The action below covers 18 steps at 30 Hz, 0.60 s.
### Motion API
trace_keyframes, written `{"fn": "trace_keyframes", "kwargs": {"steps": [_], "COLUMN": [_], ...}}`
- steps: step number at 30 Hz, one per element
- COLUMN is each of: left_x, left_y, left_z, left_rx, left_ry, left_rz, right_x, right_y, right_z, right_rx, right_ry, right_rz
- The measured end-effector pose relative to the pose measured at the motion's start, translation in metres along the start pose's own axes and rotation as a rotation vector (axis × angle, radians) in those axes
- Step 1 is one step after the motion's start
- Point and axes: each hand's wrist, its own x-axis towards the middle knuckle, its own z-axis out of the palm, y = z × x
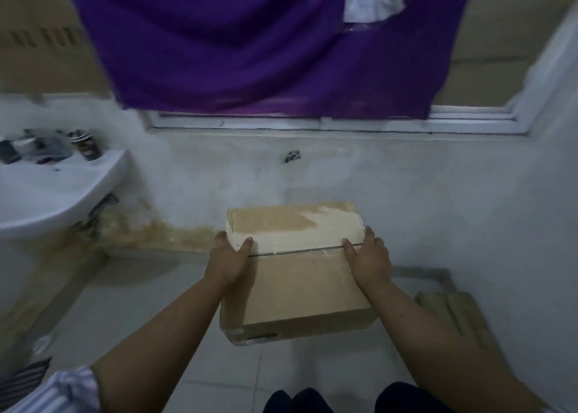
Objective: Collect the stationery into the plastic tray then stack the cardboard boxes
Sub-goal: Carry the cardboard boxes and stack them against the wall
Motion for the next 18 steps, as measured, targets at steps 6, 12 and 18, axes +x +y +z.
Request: {"fn": "trace_keyframes", "kwargs": {"steps": [6, 12, 18], "left_x": [0.019, 0.024, 0.015], "left_y": [0.064, 0.121, 0.155], "left_z": [0.084, 0.174, 0.247], "left_rx": [0.074, 0.158, 0.199], "left_ry": [-0.175, -0.299, -0.425], "left_rz": [0.124, 0.195, 0.271], "right_x": [0.029, 0.052, 0.054], "right_y": [0.070, 0.138, 0.192], "right_z": [-0.045, -0.089, -0.115], "right_rx": [0.018, 0.049, 0.076], "right_ry": [0.110, 0.177, 0.241], "right_rz": [0.139, 0.317, 0.509]}}
